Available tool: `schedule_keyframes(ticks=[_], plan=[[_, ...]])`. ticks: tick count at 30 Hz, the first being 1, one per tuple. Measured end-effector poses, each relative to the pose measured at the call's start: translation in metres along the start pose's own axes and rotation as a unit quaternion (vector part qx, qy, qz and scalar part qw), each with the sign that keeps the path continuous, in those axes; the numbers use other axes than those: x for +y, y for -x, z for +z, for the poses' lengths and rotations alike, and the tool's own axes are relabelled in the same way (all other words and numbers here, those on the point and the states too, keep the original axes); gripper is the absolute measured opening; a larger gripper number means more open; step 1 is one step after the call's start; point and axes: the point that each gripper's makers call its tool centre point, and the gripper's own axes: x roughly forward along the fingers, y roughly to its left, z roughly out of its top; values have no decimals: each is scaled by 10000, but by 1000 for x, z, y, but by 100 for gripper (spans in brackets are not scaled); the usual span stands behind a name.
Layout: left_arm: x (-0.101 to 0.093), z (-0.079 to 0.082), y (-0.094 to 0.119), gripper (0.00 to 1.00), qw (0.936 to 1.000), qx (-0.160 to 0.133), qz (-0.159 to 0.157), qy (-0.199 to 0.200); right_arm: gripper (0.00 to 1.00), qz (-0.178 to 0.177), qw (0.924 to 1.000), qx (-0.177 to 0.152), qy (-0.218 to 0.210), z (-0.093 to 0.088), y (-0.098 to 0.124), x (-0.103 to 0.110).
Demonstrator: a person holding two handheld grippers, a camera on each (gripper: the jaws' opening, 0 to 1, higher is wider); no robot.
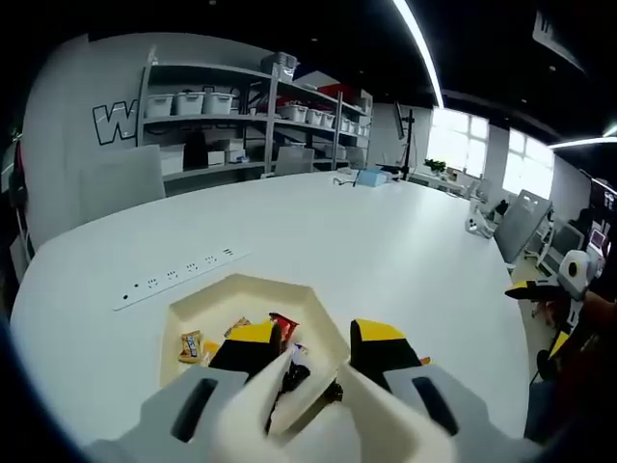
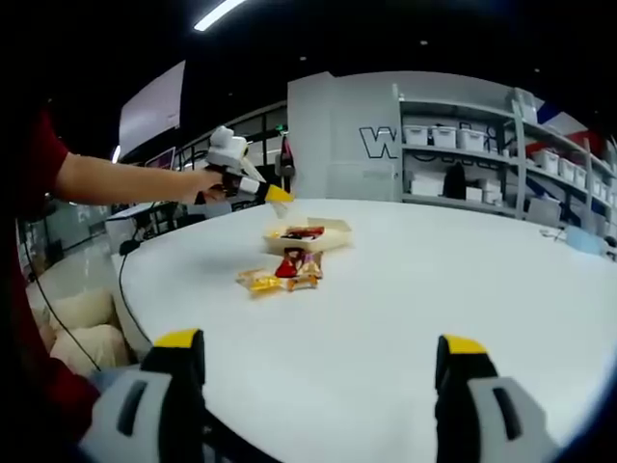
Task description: Place the target food into the container with the food tongs after gripping and lifting it, then release it inside without dropping or visibly crushing the food.
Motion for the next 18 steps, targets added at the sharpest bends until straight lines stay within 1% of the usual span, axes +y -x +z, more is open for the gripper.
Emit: schedule_keyframes(ticks=[3, 6, 13, 18], plan=[[-2, -4, 3, 27, 10000, 18, -20, -17, 99, -9, 10000, 10, 82, 0, 1, 1], [-6, -8, 6, 27, 10000, 29, -73, -4, 99, 14, 10000, -17, 56, 2, 1, 3], [-18, -23, 13, 27, 9998, 104, -153, -75, 99, 66, 9999, -16, 108, 2, 2, 9], [-25, -30, 16, 27, 9996, 128, -232, -63, 99, 91, 9999, 25, 123, -1, 2, 12]])
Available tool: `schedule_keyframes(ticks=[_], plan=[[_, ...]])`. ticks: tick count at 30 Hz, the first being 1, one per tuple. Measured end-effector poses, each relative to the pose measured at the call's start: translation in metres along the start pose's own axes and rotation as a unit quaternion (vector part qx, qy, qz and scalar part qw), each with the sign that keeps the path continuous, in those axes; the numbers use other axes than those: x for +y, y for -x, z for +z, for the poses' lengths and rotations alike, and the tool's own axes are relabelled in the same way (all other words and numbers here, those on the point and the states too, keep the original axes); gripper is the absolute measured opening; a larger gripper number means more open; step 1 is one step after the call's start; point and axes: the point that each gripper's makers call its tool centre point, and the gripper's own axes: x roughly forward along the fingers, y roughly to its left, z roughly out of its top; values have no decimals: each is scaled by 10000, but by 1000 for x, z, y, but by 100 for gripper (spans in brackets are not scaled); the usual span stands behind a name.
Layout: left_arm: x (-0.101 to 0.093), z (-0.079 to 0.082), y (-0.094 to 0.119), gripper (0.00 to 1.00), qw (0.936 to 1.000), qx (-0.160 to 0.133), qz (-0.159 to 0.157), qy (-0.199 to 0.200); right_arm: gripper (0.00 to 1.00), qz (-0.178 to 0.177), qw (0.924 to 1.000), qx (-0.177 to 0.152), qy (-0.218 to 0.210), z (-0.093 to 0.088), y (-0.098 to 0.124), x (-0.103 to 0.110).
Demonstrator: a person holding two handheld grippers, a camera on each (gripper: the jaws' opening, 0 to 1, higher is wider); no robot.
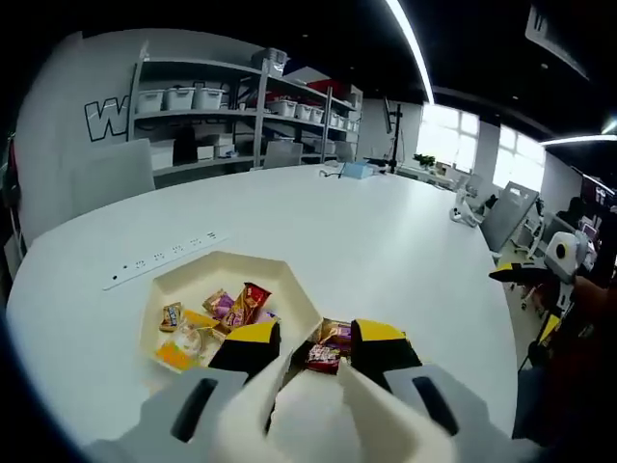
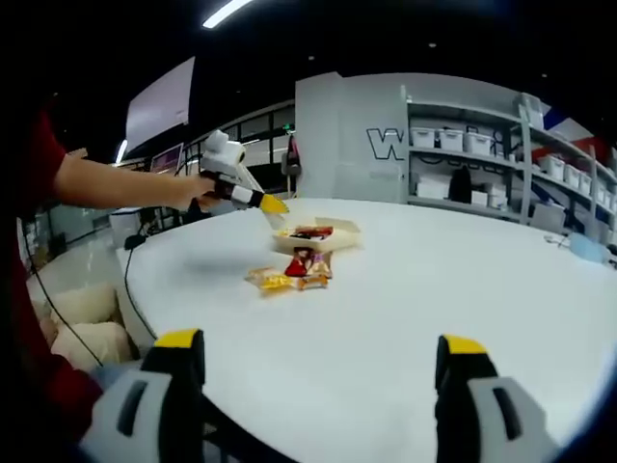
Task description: Place the target food into the container with the food tongs after gripping and lifting it, then release it inside without dropping or visibly crushing the food.
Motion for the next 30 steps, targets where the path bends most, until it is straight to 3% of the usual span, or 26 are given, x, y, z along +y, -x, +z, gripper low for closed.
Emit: schedule_keyframes(ticks=[15, 30], plan=[[-38, -13, -3, 27, 9989, 112, -426, -157, 99, 44, 10000, 34, 62, 0, 0, 6], [-42, -42, -9, 28, 9979, 346, -542, -122, 99, 47, 10000, 11, 75, 1, 3, 6]])
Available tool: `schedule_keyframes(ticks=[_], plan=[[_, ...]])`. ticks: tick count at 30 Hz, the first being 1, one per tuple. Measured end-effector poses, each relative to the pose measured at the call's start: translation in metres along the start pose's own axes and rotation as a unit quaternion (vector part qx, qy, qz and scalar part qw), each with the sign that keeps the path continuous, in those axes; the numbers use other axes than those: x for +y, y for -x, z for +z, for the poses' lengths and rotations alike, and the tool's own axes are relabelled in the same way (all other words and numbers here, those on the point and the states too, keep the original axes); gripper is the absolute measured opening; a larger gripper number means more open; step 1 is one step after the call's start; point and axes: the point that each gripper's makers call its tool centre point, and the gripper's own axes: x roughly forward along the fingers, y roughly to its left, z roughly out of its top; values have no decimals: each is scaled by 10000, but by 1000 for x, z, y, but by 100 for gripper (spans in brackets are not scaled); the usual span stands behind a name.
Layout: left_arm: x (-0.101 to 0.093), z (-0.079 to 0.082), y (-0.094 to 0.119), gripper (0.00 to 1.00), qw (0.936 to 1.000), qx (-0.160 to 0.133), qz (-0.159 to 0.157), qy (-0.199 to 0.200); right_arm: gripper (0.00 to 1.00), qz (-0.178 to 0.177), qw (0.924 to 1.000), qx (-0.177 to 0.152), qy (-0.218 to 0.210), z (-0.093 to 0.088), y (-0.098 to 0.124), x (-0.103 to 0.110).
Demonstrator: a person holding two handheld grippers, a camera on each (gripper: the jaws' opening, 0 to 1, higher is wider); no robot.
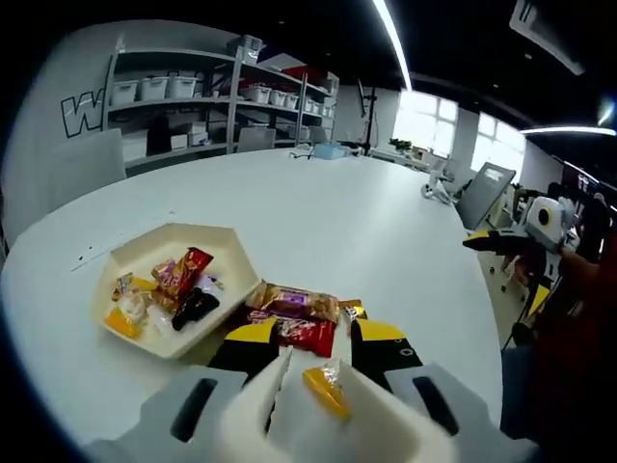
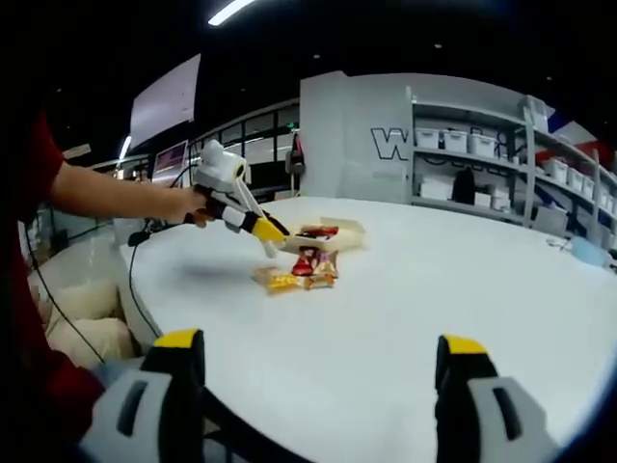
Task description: Place the target food into the container with the food tongs after gripping and lifting it, then release it inside without dropping or visibly crushing the food.
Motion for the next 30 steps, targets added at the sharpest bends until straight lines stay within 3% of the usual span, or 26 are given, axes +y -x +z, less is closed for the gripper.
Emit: schedule_keyframes(ticks=[15, 22, 30], plan=[[-8, -22, 7, 28, 9998, 160, -39, 83, 99, 42, 10000, 17, 18, -1, -1, 4], [-11, -12, 12, 28, 9999, 27, -43, 88, 99, 77, 10000, 41, 28, -1, -3, 7], [-26, -6, -3, 28, 9996, 44, -277, 36, 99, 60, 10000, 46, 17, -2, -2, 6]])
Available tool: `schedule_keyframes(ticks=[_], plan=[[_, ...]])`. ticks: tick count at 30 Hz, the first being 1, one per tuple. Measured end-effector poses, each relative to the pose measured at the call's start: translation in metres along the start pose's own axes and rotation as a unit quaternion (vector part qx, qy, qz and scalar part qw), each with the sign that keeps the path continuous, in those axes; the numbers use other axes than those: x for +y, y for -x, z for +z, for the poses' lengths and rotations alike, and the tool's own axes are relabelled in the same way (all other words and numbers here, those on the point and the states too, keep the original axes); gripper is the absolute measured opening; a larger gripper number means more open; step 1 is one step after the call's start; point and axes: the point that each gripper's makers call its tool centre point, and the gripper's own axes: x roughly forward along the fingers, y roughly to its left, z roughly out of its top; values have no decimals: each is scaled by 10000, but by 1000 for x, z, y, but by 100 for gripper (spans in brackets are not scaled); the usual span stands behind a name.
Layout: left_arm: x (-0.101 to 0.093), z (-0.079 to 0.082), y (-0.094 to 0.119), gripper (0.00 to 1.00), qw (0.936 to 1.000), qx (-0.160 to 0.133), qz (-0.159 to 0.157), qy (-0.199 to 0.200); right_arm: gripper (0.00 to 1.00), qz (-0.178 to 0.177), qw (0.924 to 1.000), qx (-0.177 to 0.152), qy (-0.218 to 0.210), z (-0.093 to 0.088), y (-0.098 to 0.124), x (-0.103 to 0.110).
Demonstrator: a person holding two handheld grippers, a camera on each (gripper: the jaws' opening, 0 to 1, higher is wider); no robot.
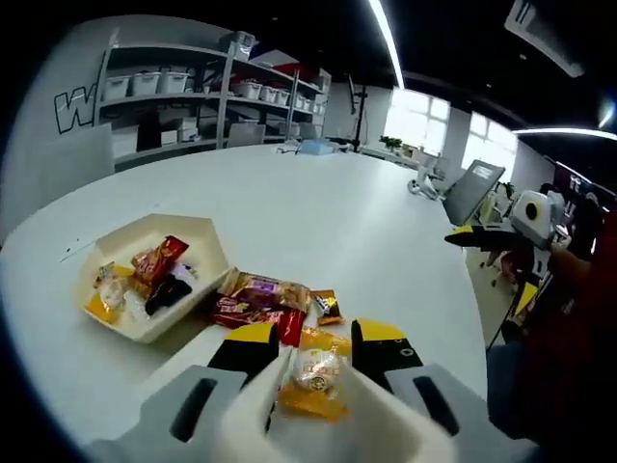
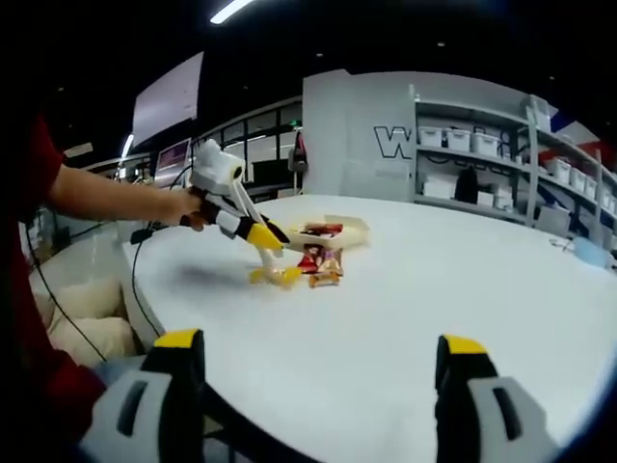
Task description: Place the target food into the container with the food tongs after gripping and lifting it, then release it inside without dropping or visibly crushing the food.
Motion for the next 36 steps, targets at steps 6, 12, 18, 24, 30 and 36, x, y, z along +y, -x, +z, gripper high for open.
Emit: schedule_keyframes(ticks=[6, 12, 18, 24, 30, 36], plan=[[-12, -6, -8, 28, 9996, 112, -187, -175, 99, -44, 10000, 3, -25, -2, 3, -3], [-8, -6, -9, 29, 9993, 131, -176, -302, 99, -24, 10000, 36, 2, -3, 2, -1], [-6, -5, -8, 29, 9990, 161, -133, -401, 99, -22, 10000, 38, -9, -4, 2, -1], [-2, 1, -6, 29, 9989, 181, -129, -422, 99, -14, 10000, 31, -9, -4, 1, -3], [-2, -8, -11, 29, 9984, 331, -210, -419, 99, -44, 10000, 30, -26, -6, 3, -5], [-3, -12, -13, 29, 9982, 373, -251, -406, 99, -59, 10000, 46, -21, -6, 4, -7]])
